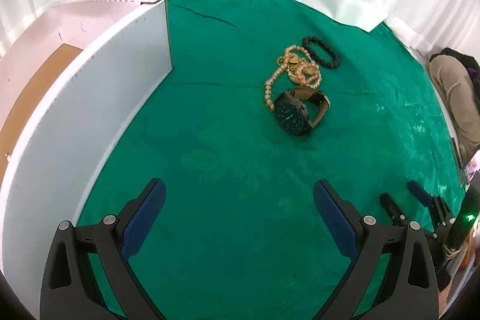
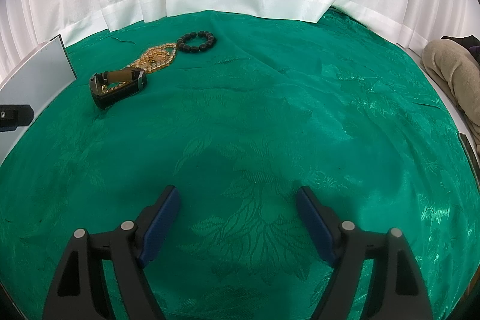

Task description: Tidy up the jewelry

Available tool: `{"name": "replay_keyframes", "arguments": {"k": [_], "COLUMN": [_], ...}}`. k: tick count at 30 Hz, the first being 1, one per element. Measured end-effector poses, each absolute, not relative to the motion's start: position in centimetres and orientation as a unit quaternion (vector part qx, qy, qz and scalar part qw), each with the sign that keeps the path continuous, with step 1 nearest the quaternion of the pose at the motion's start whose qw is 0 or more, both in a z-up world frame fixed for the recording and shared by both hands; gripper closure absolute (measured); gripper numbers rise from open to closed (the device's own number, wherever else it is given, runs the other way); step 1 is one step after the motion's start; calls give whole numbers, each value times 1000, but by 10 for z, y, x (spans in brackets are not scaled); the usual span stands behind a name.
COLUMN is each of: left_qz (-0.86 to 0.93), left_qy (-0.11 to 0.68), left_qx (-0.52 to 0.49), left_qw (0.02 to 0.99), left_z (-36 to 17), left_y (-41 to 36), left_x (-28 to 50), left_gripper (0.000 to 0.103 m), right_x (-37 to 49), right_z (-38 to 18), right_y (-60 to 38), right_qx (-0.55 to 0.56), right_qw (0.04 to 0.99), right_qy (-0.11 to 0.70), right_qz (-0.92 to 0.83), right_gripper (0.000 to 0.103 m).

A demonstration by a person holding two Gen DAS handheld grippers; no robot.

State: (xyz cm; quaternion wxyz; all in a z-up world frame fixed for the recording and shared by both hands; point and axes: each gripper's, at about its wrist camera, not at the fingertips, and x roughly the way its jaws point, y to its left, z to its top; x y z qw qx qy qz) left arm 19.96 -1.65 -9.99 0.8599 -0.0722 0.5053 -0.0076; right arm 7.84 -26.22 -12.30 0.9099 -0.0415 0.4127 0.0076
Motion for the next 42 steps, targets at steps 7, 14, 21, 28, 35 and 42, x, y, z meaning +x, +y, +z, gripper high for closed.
{"name": "replay_keyframes", "arguments": {"k": [7, 14, 21, 28, 35, 42], "left_qz": [-4, -5, -12, -15, -22, -57], "left_qy": [506, 507, 510, 517, 523, 545], "left_qx": [-73, -76, -82, -86, -108, -162], "left_qw": [859, 859, 856, 851, 845, 820], "left_z": [-101, -102, -99, -103, -102, -93], "left_y": [-15, -14, -15, -16, -12, -12], "left_x": [197, 198, 205, 208, 215, 250], "left_gripper": [4, 4, 4, 4, 4, 4], "right_x": [78, 78, 78, 78, 78, 78], "right_z": [-123, -123, -123, -123, -123, -123], "right_y": [-262, -262, -262, -262, -262, -262], "right_qx": [-41, -41, -41, -41, -40, -40], "right_qw": [910, 910, 910, 910, 910, 910], "right_qy": [413, 413, 413, 413, 413, 412], "right_qz": [8, 8, 8, 7, 7, 7], "right_gripper": [21, 21, 21, 21, 21, 21]}}
